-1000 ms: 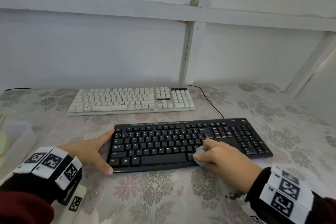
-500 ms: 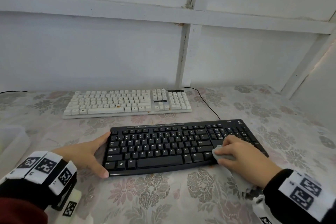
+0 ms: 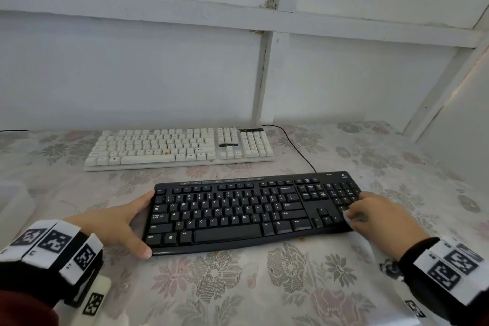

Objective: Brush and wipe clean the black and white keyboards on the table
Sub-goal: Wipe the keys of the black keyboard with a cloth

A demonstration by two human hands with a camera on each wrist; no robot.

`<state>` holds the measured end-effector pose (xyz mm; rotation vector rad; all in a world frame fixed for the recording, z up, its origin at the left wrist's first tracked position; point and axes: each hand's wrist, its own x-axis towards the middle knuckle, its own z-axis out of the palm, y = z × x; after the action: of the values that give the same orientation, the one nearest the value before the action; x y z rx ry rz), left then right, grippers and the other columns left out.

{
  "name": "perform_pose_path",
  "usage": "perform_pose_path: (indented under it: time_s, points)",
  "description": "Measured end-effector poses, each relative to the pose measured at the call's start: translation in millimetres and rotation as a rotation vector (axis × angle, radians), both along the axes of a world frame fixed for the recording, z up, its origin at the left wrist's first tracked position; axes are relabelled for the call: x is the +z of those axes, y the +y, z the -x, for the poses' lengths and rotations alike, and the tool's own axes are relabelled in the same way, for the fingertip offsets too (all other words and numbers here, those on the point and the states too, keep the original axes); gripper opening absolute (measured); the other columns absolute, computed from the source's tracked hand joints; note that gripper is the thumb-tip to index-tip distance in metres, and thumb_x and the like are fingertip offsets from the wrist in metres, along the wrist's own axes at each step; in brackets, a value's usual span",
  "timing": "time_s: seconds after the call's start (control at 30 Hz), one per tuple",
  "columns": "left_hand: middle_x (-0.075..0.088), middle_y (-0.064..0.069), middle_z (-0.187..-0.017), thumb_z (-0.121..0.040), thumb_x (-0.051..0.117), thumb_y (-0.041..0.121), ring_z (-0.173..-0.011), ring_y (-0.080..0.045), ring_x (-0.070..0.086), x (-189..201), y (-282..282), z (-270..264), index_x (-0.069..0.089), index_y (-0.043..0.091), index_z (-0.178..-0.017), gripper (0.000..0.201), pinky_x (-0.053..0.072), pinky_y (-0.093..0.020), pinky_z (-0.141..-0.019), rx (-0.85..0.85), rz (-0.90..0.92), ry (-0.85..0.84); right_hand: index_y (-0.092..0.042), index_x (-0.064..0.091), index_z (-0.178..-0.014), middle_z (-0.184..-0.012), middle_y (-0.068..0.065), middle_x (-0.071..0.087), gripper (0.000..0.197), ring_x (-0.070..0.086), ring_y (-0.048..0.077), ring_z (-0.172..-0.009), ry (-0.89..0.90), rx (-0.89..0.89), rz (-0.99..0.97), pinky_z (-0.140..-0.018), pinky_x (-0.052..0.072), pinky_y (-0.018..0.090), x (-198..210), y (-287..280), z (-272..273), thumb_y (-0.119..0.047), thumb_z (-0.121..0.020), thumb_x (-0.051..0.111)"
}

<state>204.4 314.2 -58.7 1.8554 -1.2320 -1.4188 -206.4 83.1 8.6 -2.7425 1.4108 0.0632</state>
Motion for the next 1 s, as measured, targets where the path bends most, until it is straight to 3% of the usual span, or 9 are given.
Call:
perform_pose_path:
  time_s: [0.2, 0.3, 0.37, 0.47, 0.57, 0.67, 0.77, 1.0]
  points:
    - [0.016, 0.018, -0.153, -0.042, 0.096, 0.026, -0.139, 0.000, 0.021, 2, -1, 1, -0.003, 0.027, -0.149, 0.145, 0.018, -0.034, -0.118, -0.008, 0.009, 0.007, -0.034, 0.056, -0.068, -0.081, -0.012, 0.050, 0.024, 0.050, 0.012, -0.080, 0.056, -0.129, -0.075, -0.056, 0.028, 0.012, 14, -25, 17, -0.016, -0.080, 0.066]
    - [0.016, 0.019, -0.152, -0.043, 0.096, 0.026, -0.139, 0.001, 0.020, 3, -1, 2, -0.002, 0.028, -0.149, 0.144, 0.017, -0.033, -0.118, -0.012, 0.015, 0.008, -0.039, 0.051, -0.063, -0.085, -0.011, 0.051, 0.030, 0.050, 0.012, -0.081, 0.089, -0.181, -0.084, -0.061, 0.032, 0.018, 16, -29, 11, -0.022, -0.082, 0.067]
    - [0.014, 0.018, -0.153, -0.043, 0.096, 0.028, -0.140, 0.000, 0.018, 3, -1, 2, -0.004, 0.028, -0.149, 0.145, 0.017, -0.033, -0.119, -0.020, 0.012, -0.006, -0.032, 0.057, -0.065, -0.088, -0.006, 0.053, 0.023, 0.050, 0.014, -0.079, 0.065, -0.185, -0.056, -0.063, 0.033, 0.020, 23, -25, 5, -0.023, -0.085, 0.063]
    - [0.011, 0.018, -0.153, -0.042, 0.095, 0.029, -0.140, 0.000, 0.016, 3, -1, 2, -0.006, 0.027, -0.149, 0.148, 0.016, -0.031, -0.119, -0.016, 0.006, -0.008, -0.007, 0.071, -0.080, -0.081, 0.002, 0.057, 0.024, 0.054, 0.014, -0.072, -0.074, -0.079, -0.087, -0.062, 0.039, 0.021, 29, -7, -10, -0.025, -0.089, 0.058]
    - [0.011, 0.020, -0.152, -0.044, 0.095, 0.025, -0.139, 0.000, 0.017, 4, -1, 3, -0.004, 0.029, -0.148, 0.144, 0.016, -0.030, -0.118, -0.012, 0.008, 0.016, -0.008, 0.072, -0.091, -0.093, 0.008, 0.059, 0.024, 0.055, 0.013, -0.085, -0.090, 0.082, -0.182, -0.074, 0.039, 0.022, 22, 20, -26, -0.025, -0.090, 0.057]
    - [0.020, 0.022, -0.149, -0.045, 0.095, 0.024, -0.138, 0.000, 0.023, 3, -1, 3, 0.002, 0.034, -0.146, 0.137, 0.020, -0.033, -0.118, -0.019, 0.028, 0.035, -0.018, 0.072, -0.088, -0.092, -0.001, 0.051, 0.018, 0.053, 0.010, -0.082, -0.066, 0.099, -0.168, -0.067, 0.039, 0.017, 10, 21, -26, -0.022, -0.090, 0.054]
    - [0.024, 0.023, -0.148, -0.045, 0.095, 0.022, -0.137, 0.001, 0.026, 2, 1, 2, 0.004, 0.036, -0.146, 0.137, 0.022, -0.036, -0.117, -0.008, 0.031, 0.038, -0.026, 0.056, -0.076, -0.088, -0.009, 0.043, 0.016, 0.051, 0.007, -0.078, -0.040, 0.056, -0.134, -0.059, 0.038, 0.015, 6, 11, -16, -0.018, -0.090, 0.054]
    - [0.024, 0.021, -0.150, -0.044, 0.096, 0.023, -0.138, 0.000, 0.025, 1, 1, 1, 0.003, 0.035, -0.147, 0.139, 0.021, -0.038, -0.118, -0.009, 0.037, 0.031, -0.028, 0.053, -0.074, -0.086, -0.010, 0.044, 0.018, 0.048, 0.008, -0.077, 0.052, -0.091, -0.071, -0.054, 0.029, 0.013, 7, -21, 13, -0.015, -0.085, 0.059]
